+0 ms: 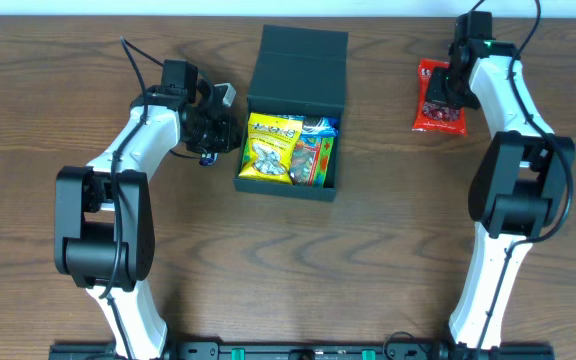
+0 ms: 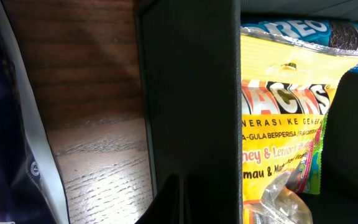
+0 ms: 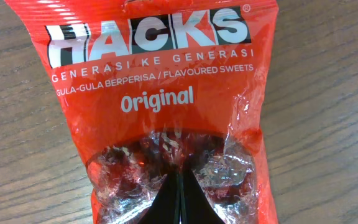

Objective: Pack container
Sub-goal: 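Reach right gripper to the red Hacks bag and grasp it, then carry the red Hacks bag into the box and release it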

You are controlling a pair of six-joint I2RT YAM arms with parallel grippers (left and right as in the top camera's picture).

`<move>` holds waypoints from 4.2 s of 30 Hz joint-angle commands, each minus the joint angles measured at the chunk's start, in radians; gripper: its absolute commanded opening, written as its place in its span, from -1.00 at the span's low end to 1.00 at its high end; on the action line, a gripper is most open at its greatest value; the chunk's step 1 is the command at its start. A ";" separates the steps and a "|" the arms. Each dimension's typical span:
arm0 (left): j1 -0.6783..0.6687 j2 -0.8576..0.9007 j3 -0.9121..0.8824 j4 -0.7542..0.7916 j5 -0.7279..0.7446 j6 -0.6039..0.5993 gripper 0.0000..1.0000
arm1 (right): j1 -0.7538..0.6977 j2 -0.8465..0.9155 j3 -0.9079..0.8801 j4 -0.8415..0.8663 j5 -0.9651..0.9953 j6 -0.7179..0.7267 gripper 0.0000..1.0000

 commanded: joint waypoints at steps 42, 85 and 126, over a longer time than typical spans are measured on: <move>-0.006 -0.025 -0.009 -0.013 0.022 -0.028 -0.88 | 0.002 -0.133 0.011 -0.003 -0.005 0.000 0.72; -0.006 -0.025 -0.009 0.010 0.022 -0.074 -0.88 | 0.264 -0.342 0.014 -0.196 -0.195 0.171 -0.97; 0.208 -0.552 0.144 -0.040 0.019 0.594 -0.88 | 0.646 -0.122 0.014 -0.348 0.043 0.610 0.14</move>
